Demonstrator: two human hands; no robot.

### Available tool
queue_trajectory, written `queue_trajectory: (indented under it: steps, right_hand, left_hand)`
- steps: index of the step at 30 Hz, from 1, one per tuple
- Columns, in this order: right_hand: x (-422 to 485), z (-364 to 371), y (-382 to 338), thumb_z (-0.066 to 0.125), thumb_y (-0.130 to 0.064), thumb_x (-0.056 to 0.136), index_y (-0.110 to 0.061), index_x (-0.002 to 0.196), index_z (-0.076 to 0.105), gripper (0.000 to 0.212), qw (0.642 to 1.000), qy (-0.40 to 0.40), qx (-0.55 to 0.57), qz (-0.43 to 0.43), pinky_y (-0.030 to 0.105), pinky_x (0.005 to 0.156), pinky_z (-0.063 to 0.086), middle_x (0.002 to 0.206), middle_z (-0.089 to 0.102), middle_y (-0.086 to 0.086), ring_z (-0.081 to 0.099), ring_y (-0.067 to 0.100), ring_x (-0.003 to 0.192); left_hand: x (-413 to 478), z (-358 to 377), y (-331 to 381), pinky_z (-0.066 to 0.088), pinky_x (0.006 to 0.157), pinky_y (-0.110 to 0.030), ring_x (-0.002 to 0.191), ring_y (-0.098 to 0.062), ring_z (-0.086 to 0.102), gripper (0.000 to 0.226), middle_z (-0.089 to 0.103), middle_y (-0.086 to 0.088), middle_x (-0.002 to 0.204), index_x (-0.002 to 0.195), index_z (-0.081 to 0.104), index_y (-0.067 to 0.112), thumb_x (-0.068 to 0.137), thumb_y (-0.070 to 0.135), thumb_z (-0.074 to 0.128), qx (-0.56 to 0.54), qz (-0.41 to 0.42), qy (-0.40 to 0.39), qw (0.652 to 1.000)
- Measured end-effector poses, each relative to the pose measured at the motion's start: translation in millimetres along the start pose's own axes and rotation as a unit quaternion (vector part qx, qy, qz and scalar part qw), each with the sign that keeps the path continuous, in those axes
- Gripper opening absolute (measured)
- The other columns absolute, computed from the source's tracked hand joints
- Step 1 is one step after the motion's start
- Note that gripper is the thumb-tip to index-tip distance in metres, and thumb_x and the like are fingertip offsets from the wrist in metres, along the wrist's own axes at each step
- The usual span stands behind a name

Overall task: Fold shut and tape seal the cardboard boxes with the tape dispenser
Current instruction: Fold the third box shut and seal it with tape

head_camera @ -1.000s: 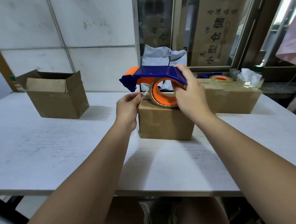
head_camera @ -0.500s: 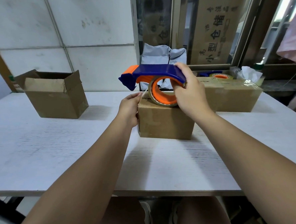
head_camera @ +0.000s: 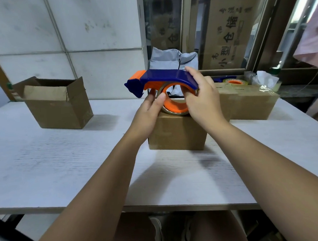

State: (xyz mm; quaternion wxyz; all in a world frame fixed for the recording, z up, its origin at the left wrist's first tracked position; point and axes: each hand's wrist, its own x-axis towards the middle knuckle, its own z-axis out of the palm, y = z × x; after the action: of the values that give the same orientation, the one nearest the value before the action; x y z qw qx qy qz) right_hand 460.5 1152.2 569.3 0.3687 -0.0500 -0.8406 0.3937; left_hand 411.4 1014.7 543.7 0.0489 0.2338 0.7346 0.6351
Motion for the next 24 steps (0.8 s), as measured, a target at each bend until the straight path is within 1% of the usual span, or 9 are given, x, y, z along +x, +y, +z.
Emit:
queue_trajectory:
  steps: [1,3,6,8,11,15,18,21,24]
  right_hand:
    - [-0.4,0.2,-0.1,0.056,-0.014,0.092,-0.025,0.143,0.040,0.055,1.000,0.006,-0.005,-0.004,0.012,0.089,0.036,0.121,0.044,-0.001,0.043,0.005,0.107]
    - [-1.4,0.8,0.2,0.059,-0.020,0.092,-0.024,0.145,0.037,0.057,0.999,0.011,-0.025,-0.017,0.008,0.086,0.036,0.125,0.042,0.000,0.042,0.004,0.108]
    - [-2.9,-2.0,-0.1,0.061,-0.032,0.089,-0.022,0.145,0.036,0.062,0.995,0.020,-0.092,-0.043,0.024,0.091,0.047,0.134,0.038,0.002,0.044,0.011,0.117]
    - [-3.3,-7.8,-2.8,0.059,-0.042,0.088,-0.021,0.145,0.036,0.066,0.983,0.016,-0.170,-0.062,0.031,0.091,0.049,0.136,0.037,0.001,0.043,0.015,0.121]
    - [-1.2,-17.5,-10.0,0.054,-0.059,0.084,-0.017,0.146,0.032,0.078,0.953,-0.011,-0.291,-0.077,0.030,0.095,0.042,0.141,0.032,0.003,0.035,0.019,0.129]
    - [5.2,-26.9,-19.5,0.049,-0.071,0.080,-0.018,0.148,0.026,0.089,0.926,-0.038,-0.365,-0.085,0.040,0.104,0.035,0.145,0.029,0.005,0.030,0.024,0.133]
    - [5.6,-34.7,-32.9,0.054,-0.063,0.082,-0.025,0.150,0.022,0.084,0.930,-0.037,-0.330,-0.158,0.043,0.105,0.032,0.144,0.034,0.006,0.032,0.025,0.132]
    - [9.5,-36.5,-52.2,0.057,-0.043,0.085,-0.032,0.149,0.022,0.074,0.890,-0.080,-0.369,-0.255,0.045,0.104,0.033,0.147,0.034,0.007,0.031,0.026,0.134]
    - [20.5,-28.6,-69.2,0.054,-0.025,0.087,-0.029,0.143,0.033,0.060,0.865,-0.171,-0.417,-0.223,0.042,0.088,0.042,0.145,0.034,0.010,0.037,0.030,0.129]
  left_hand:
    - [-1.7,-0.5,2.2,0.044,0.102,-0.034,0.116,-0.012,0.055,0.058,0.060,0.007,0.124,0.135,0.046,0.027,0.086,0.058,0.050,0.041,0.012,-0.016,0.999]
    - [-2.6,0.7,7.5,0.047,0.092,-0.025,0.106,-0.007,0.057,0.048,0.061,0.011,0.115,0.127,0.048,0.027,0.088,0.052,0.057,0.141,0.045,-0.006,0.989]
    - [1.1,8.2,17.9,0.042,0.077,-0.019,0.091,-0.007,0.057,0.030,0.061,0.012,0.099,0.114,0.053,0.025,0.091,0.045,0.056,0.202,0.056,0.086,0.974]
    - [6.5,16.5,19.9,0.042,0.077,-0.021,0.091,-0.011,0.059,0.026,0.062,0.008,0.099,0.113,0.056,0.020,0.095,0.038,0.052,0.196,0.037,0.140,0.970]
    - [8.8,28.7,19.4,0.042,0.078,-0.023,0.096,-0.018,0.060,0.027,0.063,0.001,0.105,0.120,0.056,0.017,0.099,0.029,0.044,0.226,0.020,0.198,0.954]
    - [8.0,35.4,16.7,0.044,0.081,-0.028,0.101,-0.024,0.060,0.029,0.064,-0.006,0.112,0.123,0.054,0.014,0.099,0.025,0.043,0.252,0.021,0.196,0.947]
    - [7.5,34.8,15.6,0.046,0.081,-0.032,0.100,-0.025,0.060,0.028,0.064,-0.006,0.112,0.123,0.052,0.015,0.098,0.025,0.044,0.260,0.025,0.185,0.947]
    - [6.7,33.2,14.2,0.045,0.077,-0.034,0.097,-0.029,0.059,0.025,0.064,-0.008,0.107,0.119,0.052,0.013,0.098,0.024,0.043,0.268,0.031,0.176,0.947]
    - [5.5,32.9,13.6,0.046,0.073,-0.038,0.093,-0.036,0.057,0.024,0.064,-0.015,0.102,0.114,0.050,0.008,0.097,0.024,0.041,0.294,0.041,0.164,0.941]
